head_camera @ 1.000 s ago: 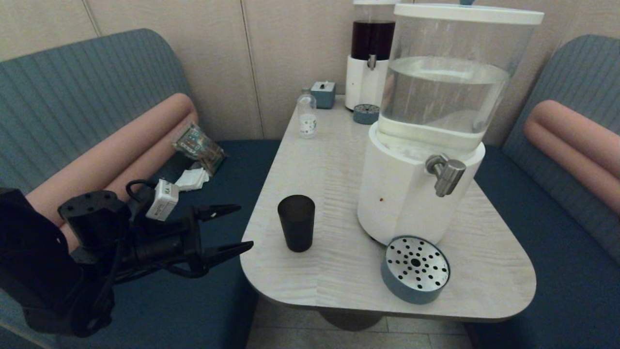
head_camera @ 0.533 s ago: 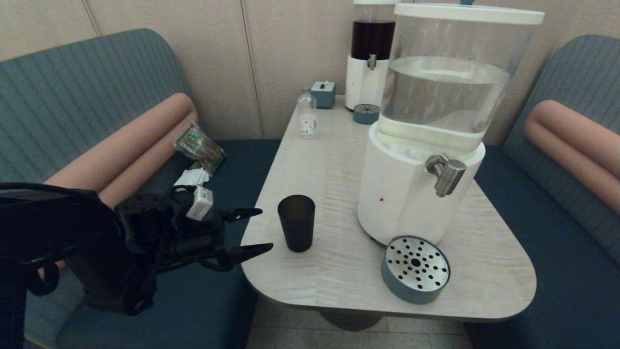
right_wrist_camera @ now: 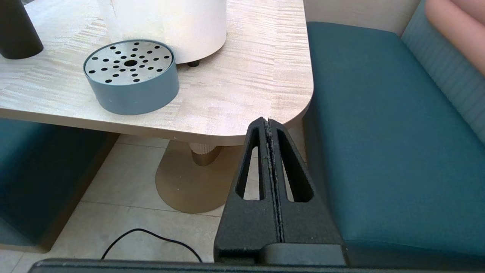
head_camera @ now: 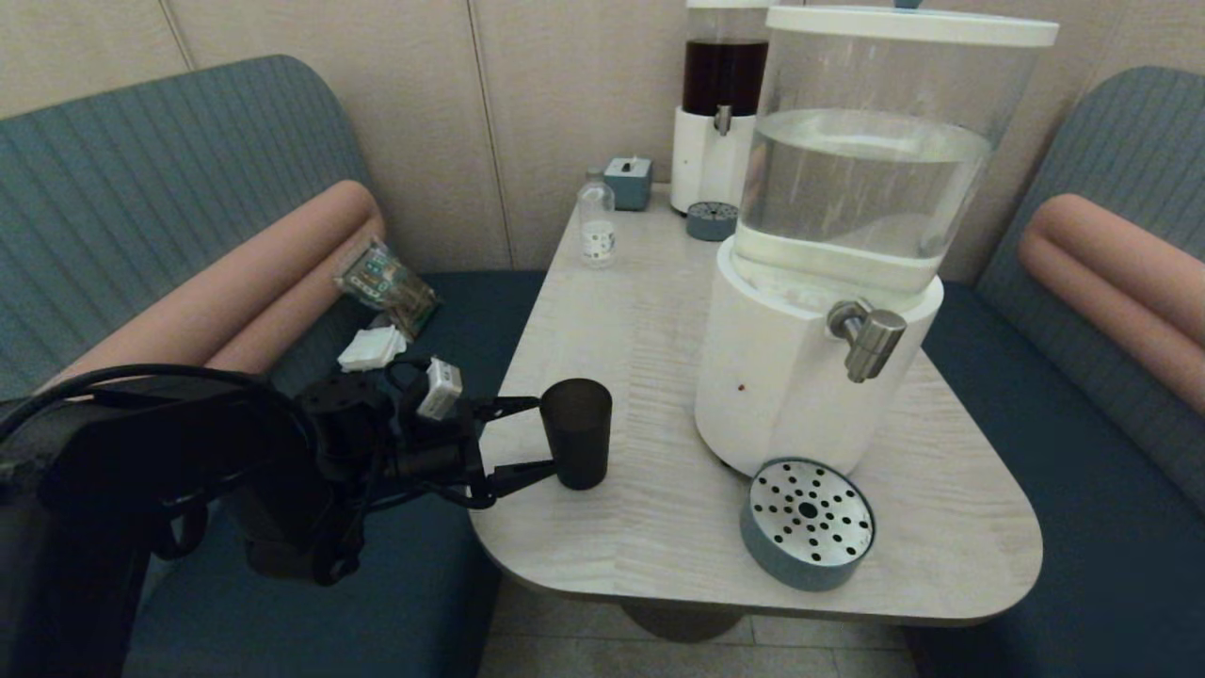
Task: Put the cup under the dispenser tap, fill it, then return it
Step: Pick up the cup
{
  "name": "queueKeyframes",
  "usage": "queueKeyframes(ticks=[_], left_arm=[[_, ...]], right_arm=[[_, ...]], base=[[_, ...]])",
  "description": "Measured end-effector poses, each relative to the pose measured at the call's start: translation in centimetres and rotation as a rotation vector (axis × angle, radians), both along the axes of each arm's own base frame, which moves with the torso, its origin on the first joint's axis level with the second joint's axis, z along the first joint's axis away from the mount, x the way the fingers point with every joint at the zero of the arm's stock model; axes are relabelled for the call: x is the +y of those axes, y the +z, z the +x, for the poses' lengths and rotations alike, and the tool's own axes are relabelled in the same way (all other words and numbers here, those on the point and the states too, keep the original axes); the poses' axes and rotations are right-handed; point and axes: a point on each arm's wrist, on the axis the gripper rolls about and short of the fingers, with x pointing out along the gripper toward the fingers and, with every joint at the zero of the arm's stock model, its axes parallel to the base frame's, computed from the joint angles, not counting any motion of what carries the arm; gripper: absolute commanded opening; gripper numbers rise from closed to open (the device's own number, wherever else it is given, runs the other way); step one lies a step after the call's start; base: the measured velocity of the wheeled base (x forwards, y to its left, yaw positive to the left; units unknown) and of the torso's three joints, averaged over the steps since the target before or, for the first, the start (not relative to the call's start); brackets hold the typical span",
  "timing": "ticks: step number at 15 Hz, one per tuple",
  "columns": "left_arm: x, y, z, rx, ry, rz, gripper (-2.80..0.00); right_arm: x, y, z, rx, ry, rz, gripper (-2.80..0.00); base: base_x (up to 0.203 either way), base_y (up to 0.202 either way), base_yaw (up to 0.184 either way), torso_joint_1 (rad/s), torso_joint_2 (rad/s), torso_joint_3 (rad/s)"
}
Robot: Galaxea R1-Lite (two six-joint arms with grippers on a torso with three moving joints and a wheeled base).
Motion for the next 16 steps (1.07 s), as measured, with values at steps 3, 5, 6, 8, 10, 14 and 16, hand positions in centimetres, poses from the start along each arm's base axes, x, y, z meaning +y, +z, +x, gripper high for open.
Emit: queueKeyframes(ticks=[3,5,6,8,10,14,16], left_arm=[[-0.2,-0.3,1.2,-0.013,0.027,-0.009,0.0],[-1.2,-0.5,1.5,-0.012,0.008,-0.016,0.0],[-1.7,-0.6,1.5,-0.012,-0.001,-0.017,0.0],[-3.0,-0.6,1.5,-0.01,-0.021,-0.022,0.0],[-4.2,-0.5,1.3,-0.012,-0.035,-0.026,0.0],[-5.1,-0.3,1.9,-0.031,-0.018,-0.041,0.0],[-5.2,-0.3,2.0,-0.033,-0.006,-0.043,-1.34]], right_arm=[[0.0,0.0,0.0,0.0,0.0,0.0,-2.8],[0.0,0.0,0.0,0.0,0.0,0.0,-2.8],[0.0,0.0,0.0,0.0,0.0,0.0,-2.8],[0.0,0.0,0.0,0.0,0.0,0.0,-2.8],[0.0,0.0,0.0,0.0,0.0,0.0,-2.8],[0.0,0.0,0.0,0.0,0.0,0.0,-2.8],[0.0,0.0,0.0,0.0,0.0,0.0,-2.8]], base=[[0.0,0.0,0.0,0.0,0.0,0.0],[0.0,0.0,0.0,0.0,0.0,0.0],[0.0,0.0,0.0,0.0,0.0,0.0],[0.0,0.0,0.0,0.0,0.0,0.0],[0.0,0.0,0.0,0.0,0.0,0.0],[0.0,0.0,0.0,0.0,0.0,0.0],[0.0,0.0,0.0,0.0,0.0,0.0]])
